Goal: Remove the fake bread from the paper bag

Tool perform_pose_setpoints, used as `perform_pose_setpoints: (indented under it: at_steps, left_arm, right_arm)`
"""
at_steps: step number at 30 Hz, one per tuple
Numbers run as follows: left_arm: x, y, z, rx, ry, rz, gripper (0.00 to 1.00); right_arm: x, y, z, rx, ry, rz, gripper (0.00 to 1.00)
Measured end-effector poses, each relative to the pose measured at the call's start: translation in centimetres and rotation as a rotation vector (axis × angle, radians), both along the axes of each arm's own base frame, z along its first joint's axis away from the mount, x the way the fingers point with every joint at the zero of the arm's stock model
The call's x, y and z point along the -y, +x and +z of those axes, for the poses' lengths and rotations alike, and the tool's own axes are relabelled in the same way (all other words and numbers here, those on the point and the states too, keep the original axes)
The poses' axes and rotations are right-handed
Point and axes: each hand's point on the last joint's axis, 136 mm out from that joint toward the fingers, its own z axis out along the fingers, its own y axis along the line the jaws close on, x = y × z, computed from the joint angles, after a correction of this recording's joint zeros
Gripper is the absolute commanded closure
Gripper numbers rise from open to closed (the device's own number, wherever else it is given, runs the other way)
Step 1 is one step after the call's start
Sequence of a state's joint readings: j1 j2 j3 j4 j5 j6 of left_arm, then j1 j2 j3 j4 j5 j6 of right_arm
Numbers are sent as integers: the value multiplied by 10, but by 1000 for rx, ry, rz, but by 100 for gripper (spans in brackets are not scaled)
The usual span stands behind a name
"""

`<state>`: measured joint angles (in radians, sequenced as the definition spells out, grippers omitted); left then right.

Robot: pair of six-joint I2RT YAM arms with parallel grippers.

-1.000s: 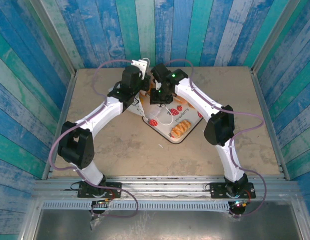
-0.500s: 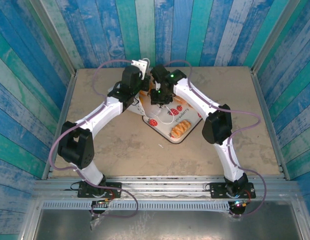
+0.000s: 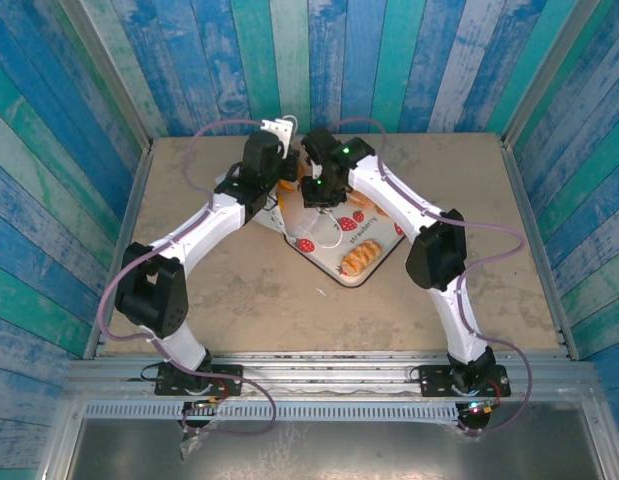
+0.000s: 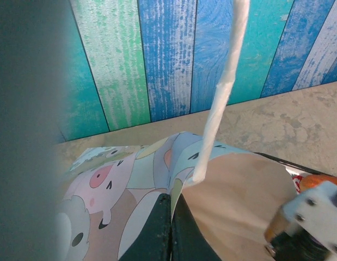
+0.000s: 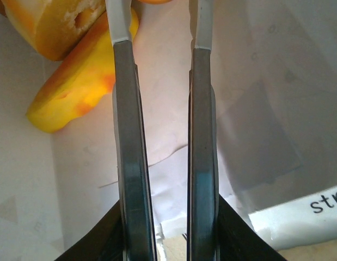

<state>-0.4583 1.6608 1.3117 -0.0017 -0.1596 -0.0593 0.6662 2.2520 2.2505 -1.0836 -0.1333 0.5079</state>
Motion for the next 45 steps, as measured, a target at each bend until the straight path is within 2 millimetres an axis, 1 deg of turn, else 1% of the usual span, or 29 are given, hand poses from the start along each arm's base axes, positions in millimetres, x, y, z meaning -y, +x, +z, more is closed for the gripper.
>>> perform_pose_setpoints:
  at_steps: [3,10,15,19,23,27,32,34,37,41,45]
  left_arm:
    - [-1,1,1,3,-7,11,100]
    - [-5,2,3,7,-20,38,100]
    - [-7,3,3,9,-23,53,100]
    - [-7,3,4,8,-30,59,100]
    - [-8,3,4,8,-32,65,100]
    - [-9,4,4,9,-31,69,100]
    - [-10,4,4,11,-29,77,100]
    - [-11,4,4,11,-29,80,100]
    - [-10,4,5,13,-28,80,100]
    - [-10,4,6,13,-27,81,100]
    - [-10,4,6,13,-27,81,100]
  right_arm:
    - [1,-7,10,13,4,10,84]
    - [6,-24,45,56,39,32,86]
    - [12,-40,60,68,49,43,86]
    - [19,-57,67,66,47,61,86]
    - [27,-80,80,76,58,88,86]
    - [40,-103,98,87,88,106,86]
    - [56,-125,126,121,129,126,85]
    - [64,-132,138,145,135,131,85]
    - [82,-140,143,170,104,118,85]
    - [115,-146,143,181,57,73,85]
    - [159,-145,131,165,-9,-17,85]
